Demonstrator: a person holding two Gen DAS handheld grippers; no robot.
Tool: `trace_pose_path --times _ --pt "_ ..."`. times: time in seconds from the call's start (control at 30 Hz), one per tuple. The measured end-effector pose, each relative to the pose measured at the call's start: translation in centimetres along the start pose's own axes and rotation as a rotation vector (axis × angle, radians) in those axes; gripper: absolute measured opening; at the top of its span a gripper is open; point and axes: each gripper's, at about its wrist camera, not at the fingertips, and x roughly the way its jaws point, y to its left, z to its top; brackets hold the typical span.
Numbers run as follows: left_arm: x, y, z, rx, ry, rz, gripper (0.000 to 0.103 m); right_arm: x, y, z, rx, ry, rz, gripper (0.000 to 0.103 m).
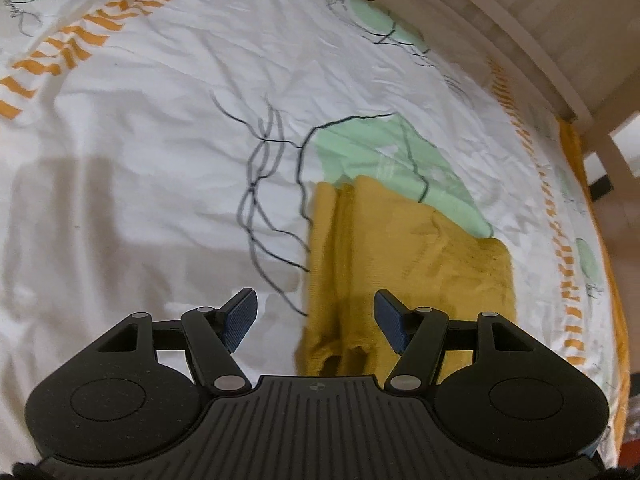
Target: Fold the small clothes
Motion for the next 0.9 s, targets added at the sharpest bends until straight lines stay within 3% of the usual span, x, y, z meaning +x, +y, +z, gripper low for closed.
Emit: trace_pose_path --times 0.23,0.33,0.37,0.4,0.47,0.53,0.63,0.67,0.9 --pt "1.1 -1.2 0.0 0.001 -0.055 -0.097 0.062 1.1 2.4 -0.4 -0.177 -0.001 -0.053 0.057" --pt "2.0 -1.4 -0.2 -0.015 -0.037 -0.127 0.053 1.0 2.7 -1.3 -0.23 -0.006 -0.079 0.053" --pt "2.3 -1.4 -0.2 -0.02 -0.029 -0.141 0.052 1.0 2.6 -1.5 -0.236 -0.011 -0.078 0.047" --pt "2.7 -1.4 -0.4 -0.027 -0.017 -0.156 0.05 0.8 2.6 -1.7 -0.238 -0.015 -0.078 0.032" --pt "3.4 -1.4 -0.6 -0.031 0.0 -0.157 0.045 0.6 2.5 -1.9 -0.236 -0.024 -0.077 0.015" --pt "3.7 -1.7 -0.9 -0.009 0.0 -0.153 0.039 0.4 2.1 -2.1 -0.212 -0.029 -0.062 0.015" --pt "3.6 -2.2 -1.5 0.041 -0.042 -0.123 0.017 0.3 1.8 -2.0 -0.178 -0.036 -0.046 0.014" --pt "3.5 -2.3 -1.7 0.045 -0.064 -0.116 0.005 0.2 1.7 -2.1 -0.167 -0.038 -0.041 0.014" --pt "1.3 -1.7 -2.1 -0.007 -0.118 -0.106 0.005 -0.9 1.8 -1.9 -0.136 -0.061 -0.002 0.011"
